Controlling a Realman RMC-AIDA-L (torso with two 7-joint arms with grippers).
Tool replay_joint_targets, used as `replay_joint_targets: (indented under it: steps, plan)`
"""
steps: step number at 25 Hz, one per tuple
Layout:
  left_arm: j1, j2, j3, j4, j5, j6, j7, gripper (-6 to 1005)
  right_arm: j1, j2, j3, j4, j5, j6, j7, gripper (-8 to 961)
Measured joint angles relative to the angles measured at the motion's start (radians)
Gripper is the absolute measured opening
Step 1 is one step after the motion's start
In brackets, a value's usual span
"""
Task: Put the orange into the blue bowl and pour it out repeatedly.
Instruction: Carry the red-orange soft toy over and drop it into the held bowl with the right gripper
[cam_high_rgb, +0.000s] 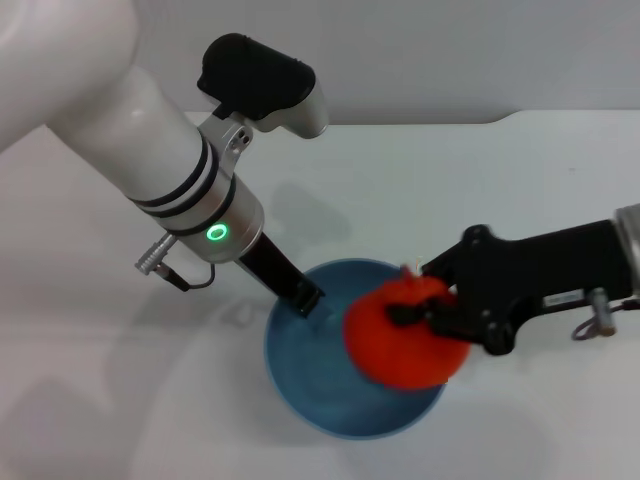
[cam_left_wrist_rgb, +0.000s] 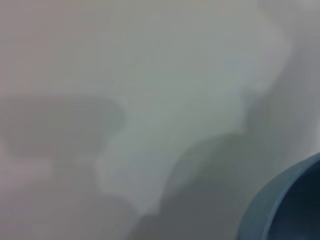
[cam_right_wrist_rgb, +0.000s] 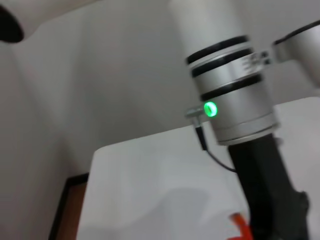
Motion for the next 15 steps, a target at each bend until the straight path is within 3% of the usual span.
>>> replay_joint_targets:
  steps: [11, 15]
  plan:
    - [0.006, 0.006, -0.005, 0.008, -0.032, 0.003, 0.007, 0, 0.061, -0.003, -0.103, 0.019, -0.023, 0.058, 0.109, 81]
    - [0.007, 0.007, -0.005, 0.008, -0.032, 0.006, 0.007, 0, 0.058, -0.003, -0.096, 0.008, -0.024, 0.058, 0.122, 255]
